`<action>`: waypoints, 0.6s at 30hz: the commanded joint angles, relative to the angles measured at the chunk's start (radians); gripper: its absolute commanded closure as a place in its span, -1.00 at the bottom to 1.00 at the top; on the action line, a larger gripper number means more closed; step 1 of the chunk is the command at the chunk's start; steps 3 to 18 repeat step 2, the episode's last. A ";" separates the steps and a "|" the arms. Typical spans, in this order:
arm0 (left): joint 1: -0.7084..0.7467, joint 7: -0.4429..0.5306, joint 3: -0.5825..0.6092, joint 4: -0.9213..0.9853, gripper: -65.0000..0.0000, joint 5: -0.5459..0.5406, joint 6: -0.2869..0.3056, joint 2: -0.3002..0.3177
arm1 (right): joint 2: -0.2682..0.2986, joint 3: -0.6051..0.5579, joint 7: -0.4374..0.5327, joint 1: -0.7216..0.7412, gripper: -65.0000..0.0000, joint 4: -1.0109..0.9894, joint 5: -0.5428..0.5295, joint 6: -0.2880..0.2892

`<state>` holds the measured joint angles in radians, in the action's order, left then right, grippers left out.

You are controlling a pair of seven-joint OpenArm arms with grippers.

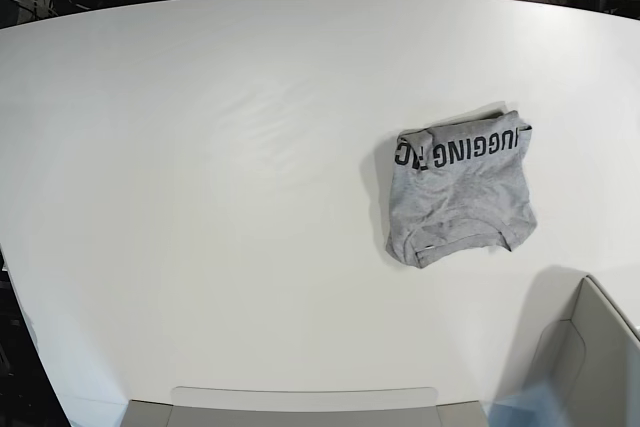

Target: Fold the T-shirt properly

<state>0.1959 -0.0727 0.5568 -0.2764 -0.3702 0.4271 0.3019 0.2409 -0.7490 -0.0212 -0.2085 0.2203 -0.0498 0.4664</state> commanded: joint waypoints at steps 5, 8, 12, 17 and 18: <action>0.006 0.001 -0.001 0.002 1.00 -0.003 -0.001 0.020 | -0.007 -0.024 -0.003 0.002 1.00 -0.029 0.001 0.010; 0.006 0.001 -0.001 0.002 1.00 -0.003 -0.001 0.020 | -0.007 -0.024 -0.003 0.002 1.00 -0.029 0.001 0.010; 0.006 0.001 -0.001 0.002 1.00 -0.003 -0.001 0.020 | -0.007 -0.024 -0.003 0.002 1.00 -0.029 0.001 0.010; 0.006 0.001 -0.001 0.002 1.00 -0.003 -0.001 0.020 | -0.007 -0.024 -0.003 0.002 1.00 -0.029 0.001 0.010; 0.006 0.001 -0.001 0.002 1.00 -0.003 -0.001 0.020 | -0.007 -0.024 -0.003 0.002 1.00 -0.029 0.001 0.010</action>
